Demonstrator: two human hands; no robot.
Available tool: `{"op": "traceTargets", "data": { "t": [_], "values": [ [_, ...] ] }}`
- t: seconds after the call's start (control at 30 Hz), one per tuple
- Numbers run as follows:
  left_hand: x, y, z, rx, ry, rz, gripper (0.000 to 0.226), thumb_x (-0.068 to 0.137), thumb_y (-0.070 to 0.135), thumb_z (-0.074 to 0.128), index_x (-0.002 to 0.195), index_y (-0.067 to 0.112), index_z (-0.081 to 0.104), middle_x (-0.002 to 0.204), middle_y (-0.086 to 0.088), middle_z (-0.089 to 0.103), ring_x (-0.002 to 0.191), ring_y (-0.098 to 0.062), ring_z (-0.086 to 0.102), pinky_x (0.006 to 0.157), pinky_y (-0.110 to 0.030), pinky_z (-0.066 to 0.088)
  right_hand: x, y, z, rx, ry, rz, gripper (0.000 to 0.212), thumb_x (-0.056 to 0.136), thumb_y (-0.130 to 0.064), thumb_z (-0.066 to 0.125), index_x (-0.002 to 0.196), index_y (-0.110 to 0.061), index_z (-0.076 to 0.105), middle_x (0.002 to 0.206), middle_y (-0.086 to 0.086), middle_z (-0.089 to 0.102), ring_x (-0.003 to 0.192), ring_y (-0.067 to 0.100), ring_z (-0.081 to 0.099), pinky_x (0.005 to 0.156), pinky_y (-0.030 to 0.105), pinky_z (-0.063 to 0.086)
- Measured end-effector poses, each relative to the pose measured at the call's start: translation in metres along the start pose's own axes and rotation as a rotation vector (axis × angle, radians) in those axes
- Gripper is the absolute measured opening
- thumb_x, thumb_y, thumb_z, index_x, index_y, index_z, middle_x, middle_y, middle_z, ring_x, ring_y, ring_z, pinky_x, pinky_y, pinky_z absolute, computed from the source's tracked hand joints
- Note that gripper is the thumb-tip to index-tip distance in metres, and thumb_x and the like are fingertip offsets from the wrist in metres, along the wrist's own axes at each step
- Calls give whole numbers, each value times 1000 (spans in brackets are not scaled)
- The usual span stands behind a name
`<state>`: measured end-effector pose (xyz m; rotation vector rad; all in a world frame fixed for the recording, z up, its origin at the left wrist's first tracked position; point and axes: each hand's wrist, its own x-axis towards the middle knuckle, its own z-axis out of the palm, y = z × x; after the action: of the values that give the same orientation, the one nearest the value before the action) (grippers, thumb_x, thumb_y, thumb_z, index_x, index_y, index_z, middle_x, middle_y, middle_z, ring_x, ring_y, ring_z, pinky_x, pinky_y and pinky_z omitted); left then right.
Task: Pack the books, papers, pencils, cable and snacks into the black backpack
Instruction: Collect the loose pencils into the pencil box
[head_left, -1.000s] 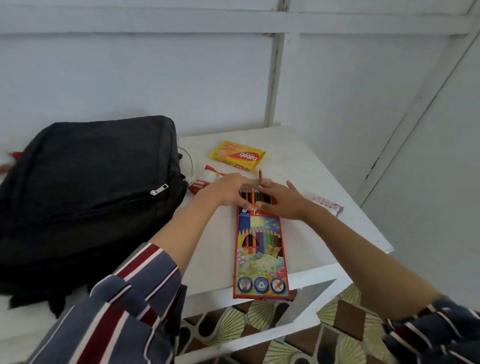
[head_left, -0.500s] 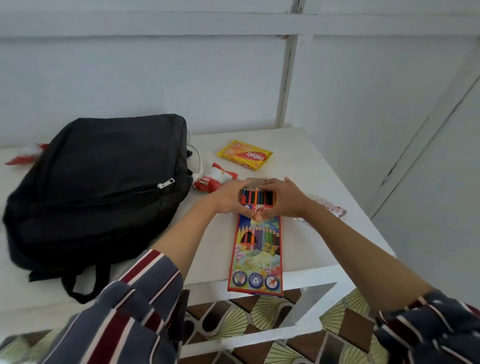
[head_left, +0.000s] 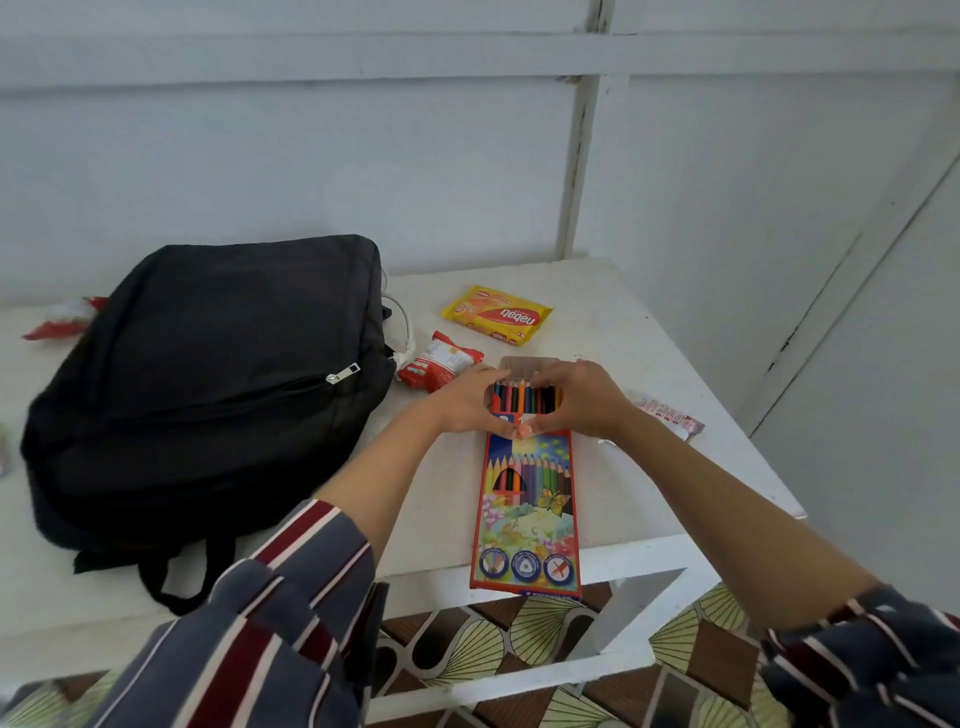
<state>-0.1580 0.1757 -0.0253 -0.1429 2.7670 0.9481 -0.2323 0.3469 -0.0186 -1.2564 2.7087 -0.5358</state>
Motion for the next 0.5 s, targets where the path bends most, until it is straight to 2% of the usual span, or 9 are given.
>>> {"op": "traceTargets", "data": {
  "t": [0.03, 0.1, 0.13, 0.2, 0.3, 0.4, 0.5],
  "values": [
    [0, 0, 0, 5, -3, -1, 98, 71, 38, 78, 147, 12, 23, 147, -5, 28, 137, -21, 26, 109, -32, 26, 0, 0, 0, 25, -3, 6, 87, 58, -63, 75, 130, -19, 53, 126, 2, 58, 115, 19, 52, 101, 31, 30],
    [1, 0, -1, 9, -10, -4, 98, 70, 38, 79, 147, 11, 23, 145, -5, 29, 135, -21, 27, 109, -33, 28, 1, 2, 1, 37, -78, 51, 111, 52, -69, 64, 145, -17, 31, 148, 3, 35, 136, 19, 32, 114, 40, 10],
    [1, 0, -1, 6, -13, -5, 97, 70, 37, 79, 146, 11, 25, 143, -6, 31, 134, -21, 29, 109, -34, 30, 1, 2, 2, 42, -129, 84, 116, 52, -69, 59, 147, -15, 23, 153, 3, 25, 141, 19, 21, 115, 43, 0],
    [2, 1, -2, -4, -16, 2, 92, 69, 35, 80, 143, 13, 31, 135, -6, 37, 128, -21, 35, 106, -35, 36, 2, 3, 1, 71, -194, 121, 110, 52, -68, 56, 145, -14, 29, 151, 3, 28, 139, 19, 23, 115, 44, -6],
    [3, 1, -2, 2, -15, 23, 86, 68, 34, 81, 139, 15, 37, 128, -5, 40, 121, -18, 39, 102, -35, 40, 5, 3, 0, 59, -165, 120, 98, 50, -69, 56, 134, -19, 44, 137, 2, 44, 128, 18, 38, 115, 42, -1],
    [5, -1, -3, 10, -18, 36, 85, 67, 36, 82, 138, 17, 39, 128, -5, 40, 121, -20, 39, 102, -38, 40, 6, 5, 4, 82, -124, 111, 93, 47, -71, 59, 125, -21, 52, 129, 0, 49, 119, 15, 44, 114, 41, 7],
    [5, 1, -4, 21, -12, 47, 82, 67, 35, 82, 136, 18, 42, 125, -6, 41, 119, -20, 40, 102, -39, 40, 5, 5, 6, 109, -71, 115, 94, 44, -72, 60, 121, -19, 55, 125, -1, 51, 108, 10, 45, 108, 34, 22]
  ]
}}
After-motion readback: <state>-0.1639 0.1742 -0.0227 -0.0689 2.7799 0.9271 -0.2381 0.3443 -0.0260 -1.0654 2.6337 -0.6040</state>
